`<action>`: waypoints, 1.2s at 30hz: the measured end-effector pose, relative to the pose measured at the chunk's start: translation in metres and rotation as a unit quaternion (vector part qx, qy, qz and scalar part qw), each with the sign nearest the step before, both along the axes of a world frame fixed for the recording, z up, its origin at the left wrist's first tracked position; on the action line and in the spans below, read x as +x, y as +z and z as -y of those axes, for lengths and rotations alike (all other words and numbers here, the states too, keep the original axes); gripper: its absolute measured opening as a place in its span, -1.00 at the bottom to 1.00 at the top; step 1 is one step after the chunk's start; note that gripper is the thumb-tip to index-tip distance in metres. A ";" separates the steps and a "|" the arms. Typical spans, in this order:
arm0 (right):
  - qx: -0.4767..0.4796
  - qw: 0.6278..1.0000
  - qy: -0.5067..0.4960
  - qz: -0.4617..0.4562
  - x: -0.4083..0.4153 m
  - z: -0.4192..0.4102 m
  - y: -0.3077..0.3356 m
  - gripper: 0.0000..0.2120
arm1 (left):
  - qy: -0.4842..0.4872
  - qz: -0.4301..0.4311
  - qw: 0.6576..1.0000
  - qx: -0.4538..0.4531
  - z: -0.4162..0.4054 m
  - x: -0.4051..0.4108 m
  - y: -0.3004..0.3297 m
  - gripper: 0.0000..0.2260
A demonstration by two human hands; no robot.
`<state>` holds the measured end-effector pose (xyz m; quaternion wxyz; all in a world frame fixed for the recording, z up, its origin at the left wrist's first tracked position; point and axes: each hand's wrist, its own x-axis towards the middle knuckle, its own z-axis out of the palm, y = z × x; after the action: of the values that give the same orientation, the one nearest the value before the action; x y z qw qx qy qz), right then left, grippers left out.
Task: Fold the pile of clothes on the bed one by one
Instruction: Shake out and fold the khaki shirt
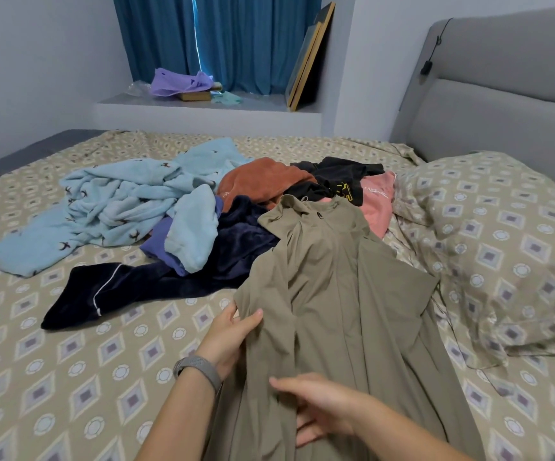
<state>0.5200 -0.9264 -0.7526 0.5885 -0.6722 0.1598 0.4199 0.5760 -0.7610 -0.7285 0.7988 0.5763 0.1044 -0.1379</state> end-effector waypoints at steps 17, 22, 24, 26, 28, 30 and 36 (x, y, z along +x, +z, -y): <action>0.051 0.970 -0.233 0.043 0.071 -0.028 -0.002 -0.57 | -0.010 0.094 0.984 0.149 -0.020 0.006 -0.021 -0.84; 0.085 0.959 -0.249 0.107 0.088 -0.019 -0.003 -0.89 | 0.029 0.109 0.951 0.287 -0.025 0.022 -0.027 -0.89; 0.051 0.943 -0.294 0.148 0.102 -0.007 -0.003 -0.84 | 0.090 0.082 0.917 0.379 -0.031 0.031 -0.034 -0.86; -0.040 0.927 -0.305 0.216 0.114 0.009 -0.001 -0.75 | 0.129 0.057 0.920 0.366 -0.036 0.036 -0.036 -0.84; -0.095 0.915 -0.292 0.260 0.121 0.018 -0.004 -0.73 | 0.117 0.056 0.927 0.353 -0.035 0.038 -0.038 -0.90; -0.053 0.935 -0.287 0.202 0.115 0.017 -0.007 -0.77 | 0.084 0.020 0.933 0.348 -0.031 0.039 -0.044 -0.85; -0.039 0.997 -0.045 0.039 0.065 0.004 -0.020 -0.64 | -0.047 -0.147 0.960 0.232 -0.024 0.022 -0.046 -0.29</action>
<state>0.5855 -0.9304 -0.7726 0.5861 -0.7028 0.1831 0.3593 0.5980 -0.7372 -0.7748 0.6118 0.7233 0.2224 -0.2305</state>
